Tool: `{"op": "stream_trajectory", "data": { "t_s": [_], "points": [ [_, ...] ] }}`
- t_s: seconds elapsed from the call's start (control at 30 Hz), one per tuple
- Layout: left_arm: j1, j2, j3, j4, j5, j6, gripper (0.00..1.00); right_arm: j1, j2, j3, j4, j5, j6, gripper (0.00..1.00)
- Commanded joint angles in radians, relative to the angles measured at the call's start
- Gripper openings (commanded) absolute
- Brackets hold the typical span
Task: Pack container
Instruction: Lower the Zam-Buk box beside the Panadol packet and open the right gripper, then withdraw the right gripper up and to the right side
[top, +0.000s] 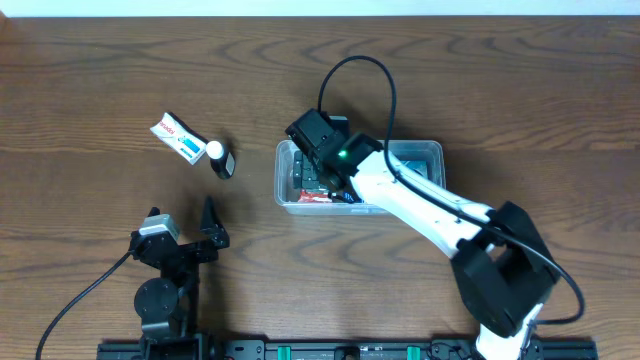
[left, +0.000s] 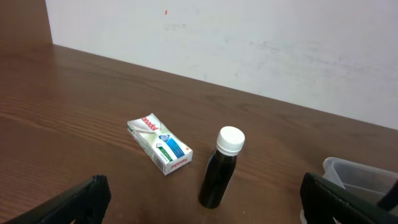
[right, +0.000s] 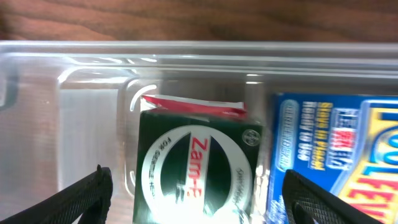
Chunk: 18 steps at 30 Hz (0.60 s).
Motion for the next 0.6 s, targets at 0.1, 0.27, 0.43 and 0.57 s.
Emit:
{"op": "stream_trajectory", "data": {
  "t_s": [0.1, 0.27, 0.43, 0.57],
  "points": [
    [0.005, -0.005, -0.015, -0.038, -0.004, 0.009, 0.98, -0.004, -0.133, 0.022, -0.035, 0.043, -0.033, 0.85],
    [0.005, -0.005, -0.015, -0.038, -0.004, 0.009, 0.98, -0.057, -0.274, 0.022, -0.091, 0.154, -0.098, 0.9],
    [0.005, -0.005, -0.015, -0.038, -0.004, 0.009, 0.98, -0.174, -0.375, 0.022, -0.156, 0.28, -0.135, 0.94],
    [0.005, -0.005, -0.015, -0.038, -0.004, 0.009, 0.98, -0.299, -0.394, 0.022, -0.2, 0.299, -0.144, 0.99]
  ]
}}
